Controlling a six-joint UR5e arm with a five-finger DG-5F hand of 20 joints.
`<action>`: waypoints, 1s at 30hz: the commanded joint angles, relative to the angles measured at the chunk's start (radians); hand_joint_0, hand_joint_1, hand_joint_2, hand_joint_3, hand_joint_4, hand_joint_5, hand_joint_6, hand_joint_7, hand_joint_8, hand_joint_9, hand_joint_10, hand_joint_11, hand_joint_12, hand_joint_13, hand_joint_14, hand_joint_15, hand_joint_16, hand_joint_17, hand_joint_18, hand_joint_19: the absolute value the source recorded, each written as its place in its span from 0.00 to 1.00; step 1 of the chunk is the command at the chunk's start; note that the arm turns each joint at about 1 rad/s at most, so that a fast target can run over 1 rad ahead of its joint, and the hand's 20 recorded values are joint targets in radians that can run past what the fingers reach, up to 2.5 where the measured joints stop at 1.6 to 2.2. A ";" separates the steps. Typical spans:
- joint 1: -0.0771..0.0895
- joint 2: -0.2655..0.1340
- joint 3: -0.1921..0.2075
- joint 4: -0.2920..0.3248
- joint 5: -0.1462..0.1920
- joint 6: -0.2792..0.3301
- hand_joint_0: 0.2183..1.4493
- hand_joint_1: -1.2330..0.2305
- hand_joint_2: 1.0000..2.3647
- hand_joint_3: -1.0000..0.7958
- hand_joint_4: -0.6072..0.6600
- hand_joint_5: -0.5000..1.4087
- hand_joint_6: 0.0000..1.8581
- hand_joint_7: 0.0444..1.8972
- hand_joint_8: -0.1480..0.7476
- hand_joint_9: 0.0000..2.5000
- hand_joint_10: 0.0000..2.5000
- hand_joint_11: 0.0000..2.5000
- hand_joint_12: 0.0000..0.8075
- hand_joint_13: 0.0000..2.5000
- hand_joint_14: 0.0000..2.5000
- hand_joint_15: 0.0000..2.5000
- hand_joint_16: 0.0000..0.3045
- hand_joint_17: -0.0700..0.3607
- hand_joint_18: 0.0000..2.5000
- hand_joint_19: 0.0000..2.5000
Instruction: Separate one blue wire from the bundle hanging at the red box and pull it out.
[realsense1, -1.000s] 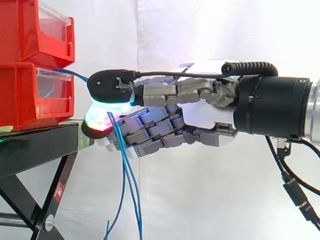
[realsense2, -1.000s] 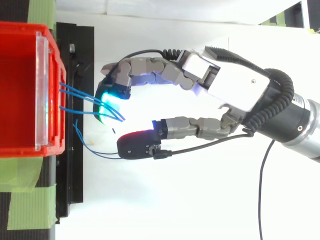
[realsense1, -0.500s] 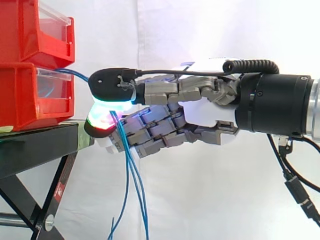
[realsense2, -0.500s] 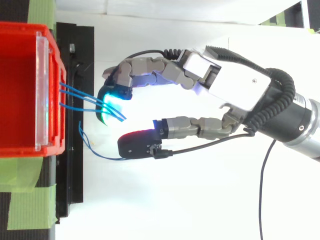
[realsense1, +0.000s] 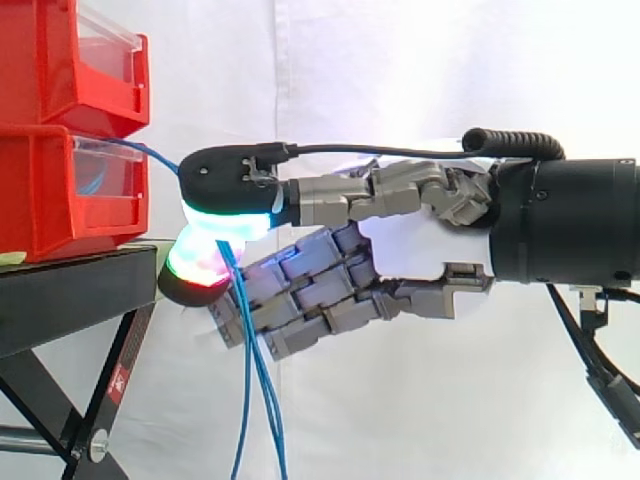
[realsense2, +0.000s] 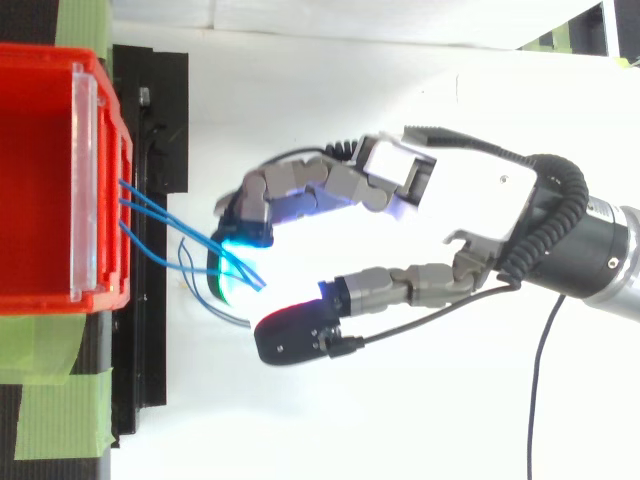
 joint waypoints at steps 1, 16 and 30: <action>0.005 0.002 0.001 -0.044 -0.024 0.265 0.39 0.40 0.02 0.47 0.70 0.19 0.33 0.64 0.56 0.32 0.01 0.21 0.38 0.26 0.00 0.11 0.11 0.34 0.15 0.12; 0.006 0.039 0.001 -0.126 -0.027 0.311 0.40 0.40 0.02 0.46 0.71 0.19 0.33 0.63 0.57 0.32 0.01 0.21 0.36 0.40 0.01 0.18 0.08 0.29 0.14 0.08; 0.000 0.057 0.001 -0.147 -0.030 0.305 0.40 0.41 0.02 0.47 0.70 0.19 0.33 0.64 0.60 0.41 0.01 0.34 0.39 0.55 0.01 0.40 0.06 0.26 0.16 0.07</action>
